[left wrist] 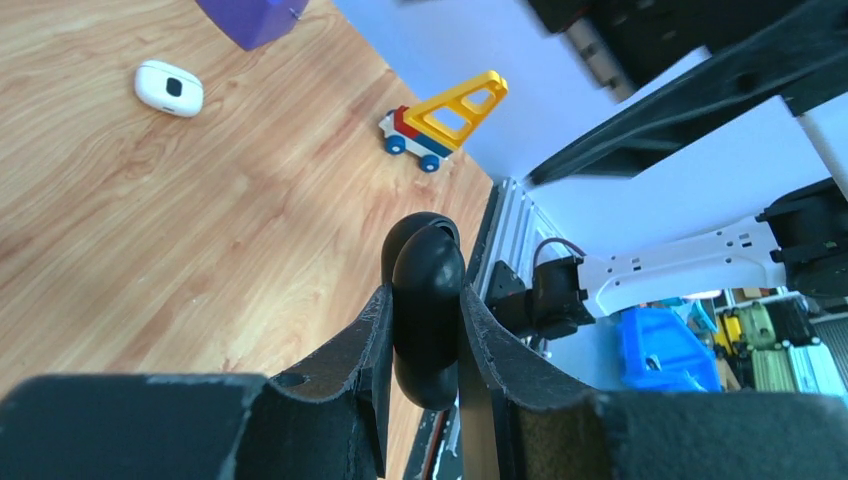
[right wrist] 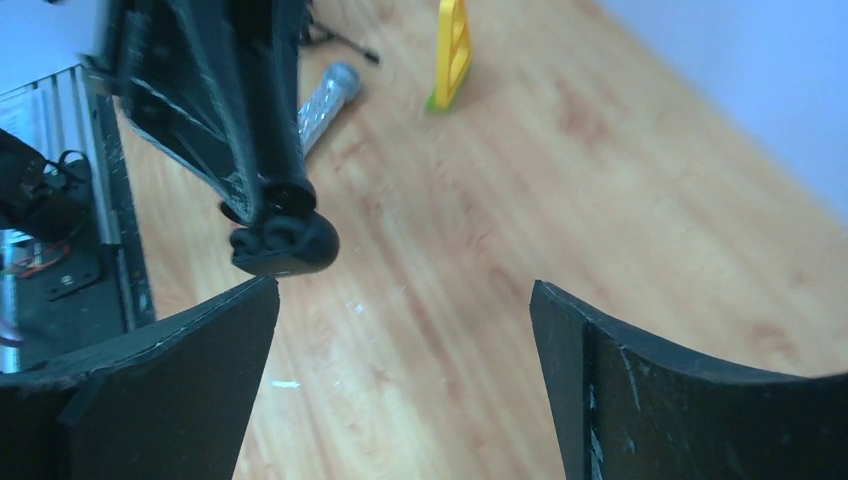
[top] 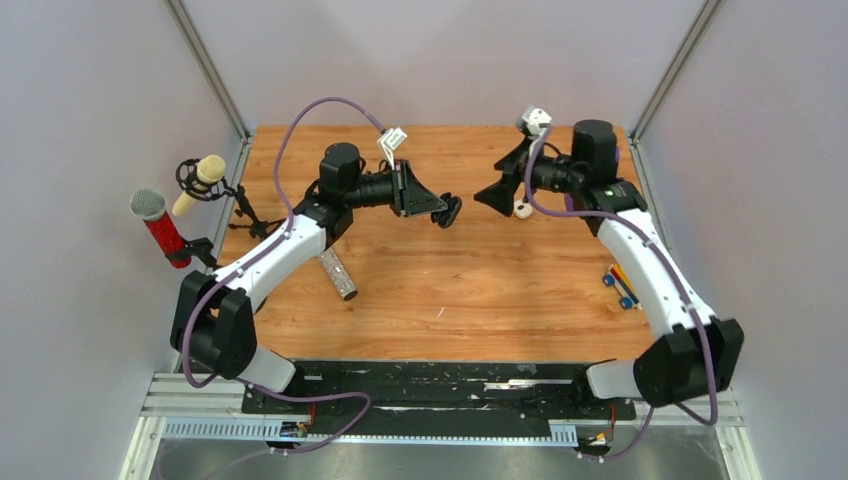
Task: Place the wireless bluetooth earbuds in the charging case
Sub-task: Place the earbud in the charging case, then close the charging case.
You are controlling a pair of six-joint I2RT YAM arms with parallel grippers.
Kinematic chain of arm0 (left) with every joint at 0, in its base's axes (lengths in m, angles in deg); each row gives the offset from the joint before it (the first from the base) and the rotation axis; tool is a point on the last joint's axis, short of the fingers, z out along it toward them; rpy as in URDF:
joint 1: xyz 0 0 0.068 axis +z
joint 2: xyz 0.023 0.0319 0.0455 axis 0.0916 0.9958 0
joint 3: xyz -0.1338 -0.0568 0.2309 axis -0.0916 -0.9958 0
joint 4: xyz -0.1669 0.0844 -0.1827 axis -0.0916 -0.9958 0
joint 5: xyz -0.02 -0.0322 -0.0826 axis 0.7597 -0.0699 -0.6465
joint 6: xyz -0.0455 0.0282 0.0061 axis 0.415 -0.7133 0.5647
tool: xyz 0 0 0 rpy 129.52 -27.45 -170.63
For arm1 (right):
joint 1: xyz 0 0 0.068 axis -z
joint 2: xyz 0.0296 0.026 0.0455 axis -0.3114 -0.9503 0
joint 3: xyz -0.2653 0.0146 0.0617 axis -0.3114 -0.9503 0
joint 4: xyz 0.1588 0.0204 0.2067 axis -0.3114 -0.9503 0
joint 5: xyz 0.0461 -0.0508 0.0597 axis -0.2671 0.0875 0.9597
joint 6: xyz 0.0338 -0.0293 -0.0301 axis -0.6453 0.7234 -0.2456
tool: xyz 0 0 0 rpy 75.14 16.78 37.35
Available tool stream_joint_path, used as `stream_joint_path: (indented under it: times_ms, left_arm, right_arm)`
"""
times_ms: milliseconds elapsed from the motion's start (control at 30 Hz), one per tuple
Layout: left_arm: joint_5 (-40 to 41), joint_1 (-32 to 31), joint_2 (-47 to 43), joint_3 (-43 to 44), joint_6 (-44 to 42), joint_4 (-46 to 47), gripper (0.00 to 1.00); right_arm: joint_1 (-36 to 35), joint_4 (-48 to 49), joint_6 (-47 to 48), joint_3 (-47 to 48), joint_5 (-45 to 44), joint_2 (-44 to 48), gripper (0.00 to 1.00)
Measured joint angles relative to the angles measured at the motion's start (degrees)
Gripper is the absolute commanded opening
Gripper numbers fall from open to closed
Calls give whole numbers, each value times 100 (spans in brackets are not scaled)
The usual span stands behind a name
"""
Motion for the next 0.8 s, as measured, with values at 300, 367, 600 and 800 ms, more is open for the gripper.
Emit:
stream_joint_path:
  times_ms: [300,367,600,800]
  left_arm:
    - [-334,-304,282,367,-365,-306,31]
    - [-393,-444,358,439,-533,-466,31]
    - [-514,-964,544,737,-1274,-1224,32]
    - [-660,-1051,568,763,-1504,-1410,32]
  right_arm:
    - [527,199,1670,-708,678,621,91]
    - [503,-105,2184,-887,890,577,89]
    - [437,-994,3657,-1019,1904,647,91]
    - [363,-1482,4284,-1224,2481,916,92]
